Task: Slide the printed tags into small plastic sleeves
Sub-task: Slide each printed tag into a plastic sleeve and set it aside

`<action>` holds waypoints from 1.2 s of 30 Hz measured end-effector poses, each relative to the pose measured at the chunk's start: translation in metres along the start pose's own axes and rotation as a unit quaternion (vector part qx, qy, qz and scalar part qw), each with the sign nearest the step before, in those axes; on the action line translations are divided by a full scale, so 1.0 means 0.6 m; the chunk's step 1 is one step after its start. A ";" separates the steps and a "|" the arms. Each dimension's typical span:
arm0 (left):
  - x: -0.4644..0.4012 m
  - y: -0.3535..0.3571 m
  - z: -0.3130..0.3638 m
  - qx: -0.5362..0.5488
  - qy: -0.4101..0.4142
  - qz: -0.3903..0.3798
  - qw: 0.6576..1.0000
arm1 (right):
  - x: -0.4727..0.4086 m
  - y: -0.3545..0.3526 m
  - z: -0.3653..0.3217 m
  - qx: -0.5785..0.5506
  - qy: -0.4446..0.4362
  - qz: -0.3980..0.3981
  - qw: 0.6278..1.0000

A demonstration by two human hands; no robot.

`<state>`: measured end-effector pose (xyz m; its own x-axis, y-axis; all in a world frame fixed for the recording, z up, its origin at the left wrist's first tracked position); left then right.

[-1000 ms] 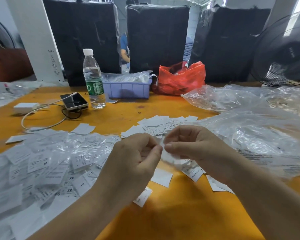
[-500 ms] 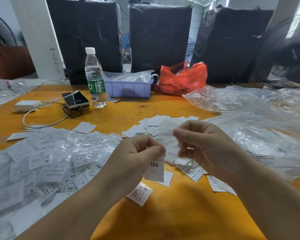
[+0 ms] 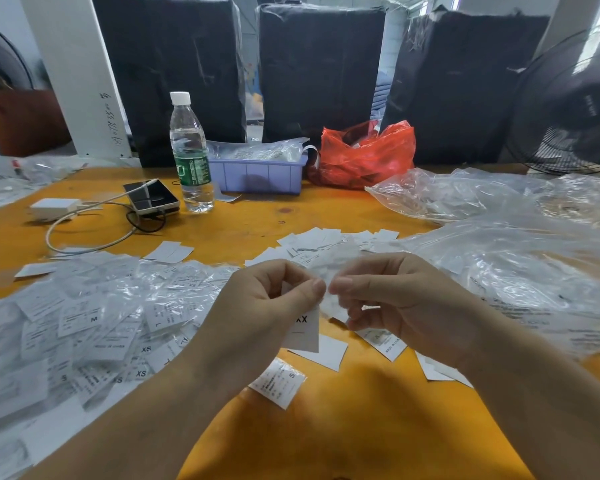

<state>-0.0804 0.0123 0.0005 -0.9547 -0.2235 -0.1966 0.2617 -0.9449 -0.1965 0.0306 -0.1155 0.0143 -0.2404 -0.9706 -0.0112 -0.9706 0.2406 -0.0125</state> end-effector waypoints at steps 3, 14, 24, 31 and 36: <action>0.001 0.000 0.001 -0.014 0.008 0.002 1.000 | 0.002 -0.003 -0.002 0.005 -0.009 0.009 1.000; 0.003 -0.005 -0.002 -0.039 0.013 0.013 0.999 | 0.005 -0.029 -0.008 -0.019 -0.027 0.089 0.995; -0.001 -0.012 0.000 0.012 0.021 0.001 1.000 | 0.004 -0.033 -0.011 -0.060 -0.035 0.087 0.994; -0.002 0.002 -0.001 0.016 0.025 -0.041 0.999 | 0.005 -0.020 -0.014 -0.110 -0.052 0.035 0.992; -0.002 0.006 0.002 0.007 0.030 -0.052 0.998 | 0.005 -0.015 -0.015 -0.123 -0.059 -0.006 0.991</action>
<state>-0.0785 0.0086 0.0009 -0.9663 -0.1093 -0.2330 0.1590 -0.9655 -0.2063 0.0384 -0.1207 0.0232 -0.2399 -0.9621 -0.1295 -0.9510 0.2061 0.2305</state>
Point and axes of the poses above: each hand's wrist, its own x-axis away from the middle knuckle, its own y-axis out of the palm, z = x × y, the point moved 3 cm from there along -x, towards the middle knuckle, and after that the axes turned 14 degrees about -z, right-handed, at the moved point
